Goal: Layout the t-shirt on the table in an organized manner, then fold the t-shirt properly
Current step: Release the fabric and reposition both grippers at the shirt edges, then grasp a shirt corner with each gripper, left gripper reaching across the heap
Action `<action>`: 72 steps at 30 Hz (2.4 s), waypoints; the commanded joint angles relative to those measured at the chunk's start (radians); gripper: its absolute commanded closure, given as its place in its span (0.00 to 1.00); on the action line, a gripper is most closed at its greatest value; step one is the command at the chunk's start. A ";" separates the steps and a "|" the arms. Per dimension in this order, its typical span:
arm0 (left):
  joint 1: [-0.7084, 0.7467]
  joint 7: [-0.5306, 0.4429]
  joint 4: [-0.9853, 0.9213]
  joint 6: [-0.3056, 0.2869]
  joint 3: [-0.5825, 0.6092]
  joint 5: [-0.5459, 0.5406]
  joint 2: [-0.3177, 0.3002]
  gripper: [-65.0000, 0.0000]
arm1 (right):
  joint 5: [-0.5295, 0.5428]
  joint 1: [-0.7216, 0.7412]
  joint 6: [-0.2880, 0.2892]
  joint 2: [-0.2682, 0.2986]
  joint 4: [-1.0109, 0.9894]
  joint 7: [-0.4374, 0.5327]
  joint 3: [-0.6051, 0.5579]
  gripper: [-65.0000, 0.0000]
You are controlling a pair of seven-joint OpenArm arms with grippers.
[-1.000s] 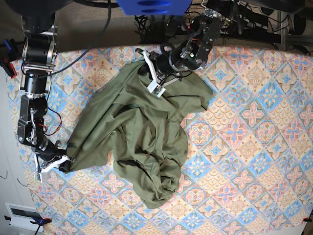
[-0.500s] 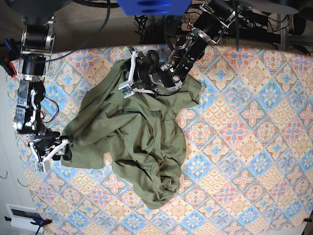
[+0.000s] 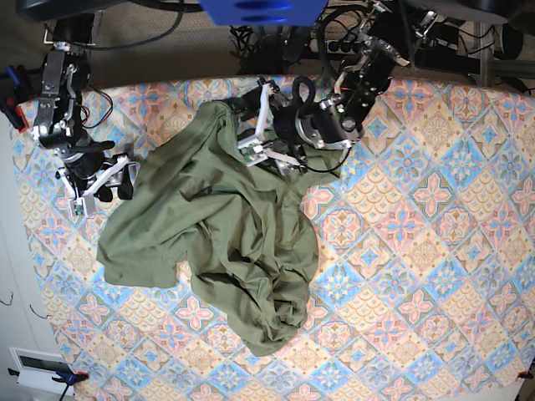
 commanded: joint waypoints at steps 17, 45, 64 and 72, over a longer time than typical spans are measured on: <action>0.030 -0.022 0.000 -0.001 -0.654 -0.396 -0.157 0.27 | 0.269 -0.056 0.003 -0.081 -0.041 -0.131 0.003 0.59; -0.068 -0.025 -0.141 0.001 -0.712 -0.388 -0.149 0.27 | 0.304 0.032 0.032 -0.151 -0.256 -0.188 -0.072 0.73; -0.219 -0.025 -0.341 0.005 -0.710 -0.278 -0.003 0.27 | 0.296 0.091 0.130 0.027 -0.340 -0.187 0.247 0.99; -0.371 -0.070 -0.514 0.005 -0.710 -0.121 0.133 0.27 | 0.068 0.263 0.130 0.062 -0.486 -0.184 0.249 0.99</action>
